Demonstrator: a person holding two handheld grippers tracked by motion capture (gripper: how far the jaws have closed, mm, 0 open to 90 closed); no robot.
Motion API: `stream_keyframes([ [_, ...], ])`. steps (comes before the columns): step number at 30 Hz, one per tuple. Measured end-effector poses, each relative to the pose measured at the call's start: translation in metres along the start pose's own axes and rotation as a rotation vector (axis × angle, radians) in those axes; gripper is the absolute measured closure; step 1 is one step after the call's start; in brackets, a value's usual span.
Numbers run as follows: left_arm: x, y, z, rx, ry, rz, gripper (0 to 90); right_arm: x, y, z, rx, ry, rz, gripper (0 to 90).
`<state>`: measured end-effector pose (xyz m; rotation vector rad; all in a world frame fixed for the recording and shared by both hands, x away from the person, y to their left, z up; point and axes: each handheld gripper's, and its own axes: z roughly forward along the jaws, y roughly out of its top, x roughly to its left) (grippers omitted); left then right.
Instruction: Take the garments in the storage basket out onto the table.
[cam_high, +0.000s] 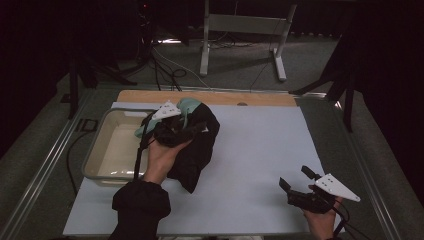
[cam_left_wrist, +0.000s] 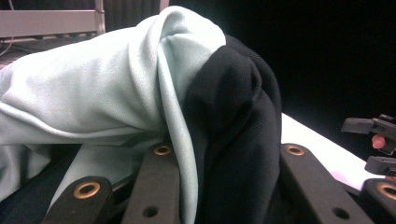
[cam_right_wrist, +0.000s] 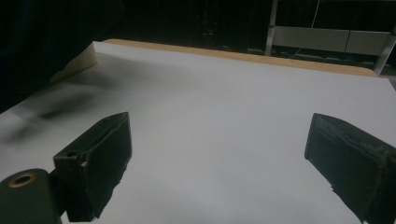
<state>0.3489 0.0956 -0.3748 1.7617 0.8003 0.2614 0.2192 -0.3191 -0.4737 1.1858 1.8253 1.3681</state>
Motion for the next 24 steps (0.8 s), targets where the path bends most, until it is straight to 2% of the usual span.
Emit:
stream_keyframes([
  [14,-0.017,-0.003,0.024,0.002,-0.07,-0.003,72.1,0.0,0.0,0.0,-0.001,0.002,-0.004,7.2],
  [24,-0.024,-0.007,0.038,0.012,-0.124,-0.016,71.9,0.001,0.0,0.0,0.0,0.003,-0.004,7.2],
])
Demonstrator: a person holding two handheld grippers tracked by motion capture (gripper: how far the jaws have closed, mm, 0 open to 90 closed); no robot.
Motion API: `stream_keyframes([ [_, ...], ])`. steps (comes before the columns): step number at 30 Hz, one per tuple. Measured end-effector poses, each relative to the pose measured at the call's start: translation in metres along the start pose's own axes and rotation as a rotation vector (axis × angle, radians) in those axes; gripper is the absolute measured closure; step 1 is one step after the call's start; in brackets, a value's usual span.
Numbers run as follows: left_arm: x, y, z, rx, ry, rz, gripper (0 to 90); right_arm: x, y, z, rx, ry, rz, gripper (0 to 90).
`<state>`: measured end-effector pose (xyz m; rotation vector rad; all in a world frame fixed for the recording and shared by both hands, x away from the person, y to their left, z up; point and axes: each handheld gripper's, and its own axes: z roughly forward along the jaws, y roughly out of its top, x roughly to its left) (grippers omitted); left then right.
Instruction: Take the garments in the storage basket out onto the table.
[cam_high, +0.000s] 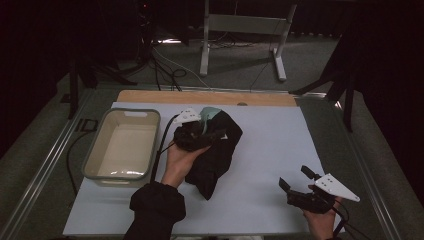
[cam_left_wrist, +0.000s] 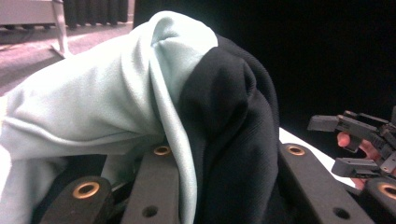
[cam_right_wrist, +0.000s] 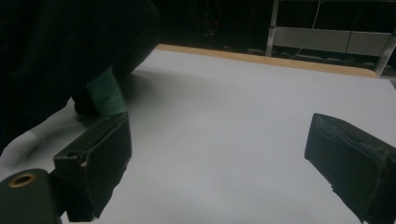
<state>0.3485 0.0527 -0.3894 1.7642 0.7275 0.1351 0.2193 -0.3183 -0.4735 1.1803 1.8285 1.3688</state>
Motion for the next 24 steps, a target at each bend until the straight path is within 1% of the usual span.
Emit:
stream_keyframes([
  [9,-0.004,-0.004,0.007,0.011,-0.02,0.003,71.3,0.0,0.0,0.0,0.002,0.001,-0.002,7.2],
  [17,-0.008,-0.013,0.018,0.049,-0.042,0.004,69.3,0.0,0.0,0.001,0.003,0.0,-0.003,7.2],
  [20,-0.009,-0.016,0.022,0.066,-0.037,-0.005,65.7,0.001,0.0,0.001,0.005,0.001,-0.005,7.2],
  [22,-0.009,-0.019,0.025,0.072,-0.041,-0.019,63.7,0.001,0.0,0.001,0.005,0.002,-0.004,7.3],
  [24,-0.008,-0.022,0.027,0.079,-0.04,-0.029,59.5,0.001,0.0,0.001,0.005,0.002,-0.006,7.2],
])
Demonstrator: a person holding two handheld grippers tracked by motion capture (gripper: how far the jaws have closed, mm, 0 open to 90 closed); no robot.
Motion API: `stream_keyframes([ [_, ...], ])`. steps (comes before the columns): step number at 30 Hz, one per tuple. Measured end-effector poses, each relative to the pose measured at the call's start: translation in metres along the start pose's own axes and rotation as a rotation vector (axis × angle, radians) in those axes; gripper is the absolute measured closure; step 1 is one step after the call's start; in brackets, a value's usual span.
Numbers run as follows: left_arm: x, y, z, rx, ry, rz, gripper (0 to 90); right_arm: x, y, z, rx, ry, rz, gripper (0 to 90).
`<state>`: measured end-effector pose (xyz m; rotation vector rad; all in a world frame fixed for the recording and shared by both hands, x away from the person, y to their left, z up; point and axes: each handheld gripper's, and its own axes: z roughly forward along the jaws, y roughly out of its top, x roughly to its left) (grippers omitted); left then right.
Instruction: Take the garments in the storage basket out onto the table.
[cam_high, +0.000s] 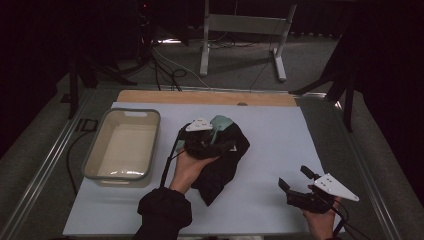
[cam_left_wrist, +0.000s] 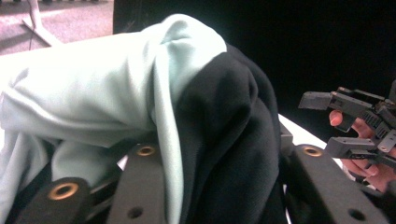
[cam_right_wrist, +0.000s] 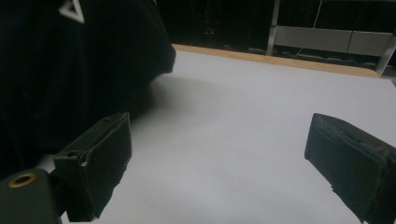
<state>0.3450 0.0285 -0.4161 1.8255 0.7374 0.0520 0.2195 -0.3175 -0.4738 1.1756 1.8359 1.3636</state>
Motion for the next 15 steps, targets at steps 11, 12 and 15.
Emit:
stream_keyframes([
  [11,-0.002,0.002,-0.004,-0.077,-0.05,-0.036,34.6,0.002,0.0,0.001,0.002,0.004,-0.005,7.2],
  [12,-0.002,0.003,-0.007,-0.09,-0.038,-0.034,31.8,0.002,0.0,0.001,0.001,0.004,-0.004,7.2],
  [15,-0.002,0.005,-0.014,-0.094,0.028,0.001,24.3,0.001,0.0,0.001,0.002,0.004,-0.003,7.2],
])
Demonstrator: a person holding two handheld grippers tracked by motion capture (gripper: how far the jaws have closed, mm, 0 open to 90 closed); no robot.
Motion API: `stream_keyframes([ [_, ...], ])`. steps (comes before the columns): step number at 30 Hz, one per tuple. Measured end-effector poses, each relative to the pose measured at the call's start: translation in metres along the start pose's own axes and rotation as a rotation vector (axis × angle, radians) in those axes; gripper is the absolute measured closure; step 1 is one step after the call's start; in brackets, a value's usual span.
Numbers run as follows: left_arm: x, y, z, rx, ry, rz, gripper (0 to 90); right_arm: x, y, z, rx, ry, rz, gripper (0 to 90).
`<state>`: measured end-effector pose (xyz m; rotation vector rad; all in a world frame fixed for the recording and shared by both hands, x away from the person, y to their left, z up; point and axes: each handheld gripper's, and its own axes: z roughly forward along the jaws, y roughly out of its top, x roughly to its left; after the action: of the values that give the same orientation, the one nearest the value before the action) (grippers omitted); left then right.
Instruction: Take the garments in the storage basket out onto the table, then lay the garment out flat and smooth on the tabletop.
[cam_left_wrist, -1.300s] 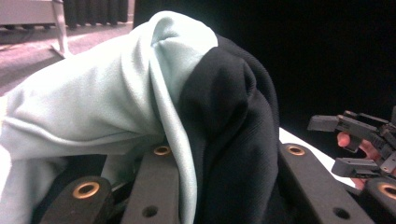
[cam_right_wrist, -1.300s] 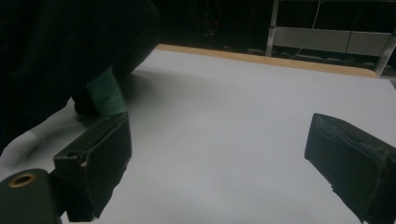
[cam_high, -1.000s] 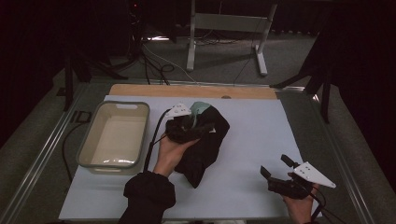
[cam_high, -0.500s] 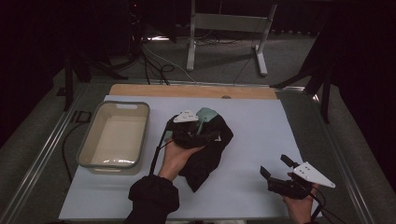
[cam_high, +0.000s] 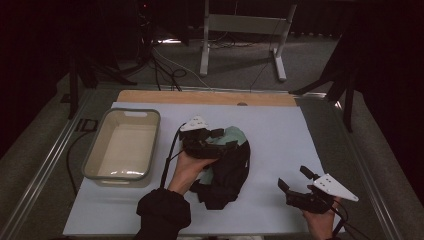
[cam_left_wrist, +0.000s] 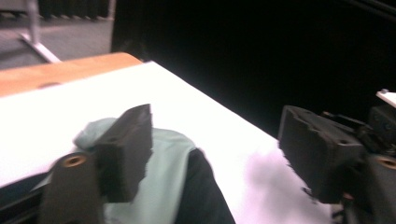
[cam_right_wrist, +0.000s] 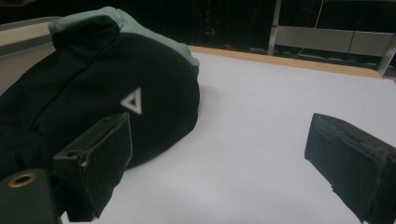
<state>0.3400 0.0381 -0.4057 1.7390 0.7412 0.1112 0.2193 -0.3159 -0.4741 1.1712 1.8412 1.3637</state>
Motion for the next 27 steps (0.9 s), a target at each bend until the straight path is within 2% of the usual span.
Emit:
stream_keyframes([
  [4,0.001,0.001,-0.005,0.012,0.088,0.026,15.6,0.001,0.0,0.0,0.001,0.001,-0.002,7.2],
  [9,0.003,0.002,-0.012,-0.003,0.115,0.051,0.8,-0.001,0.0,0.0,0.0,-0.001,0.002,7.2],
  [21,0.012,0.005,-0.041,-0.086,0.17,0.043,0.1,-0.001,0.0,0.0,0.0,-0.002,0.001,7.2],
  [27,0.016,0.003,-0.057,-0.077,0.204,0.051,0.1,0.0,0.0,0.0,0.005,-0.003,-0.001,7.2],
])
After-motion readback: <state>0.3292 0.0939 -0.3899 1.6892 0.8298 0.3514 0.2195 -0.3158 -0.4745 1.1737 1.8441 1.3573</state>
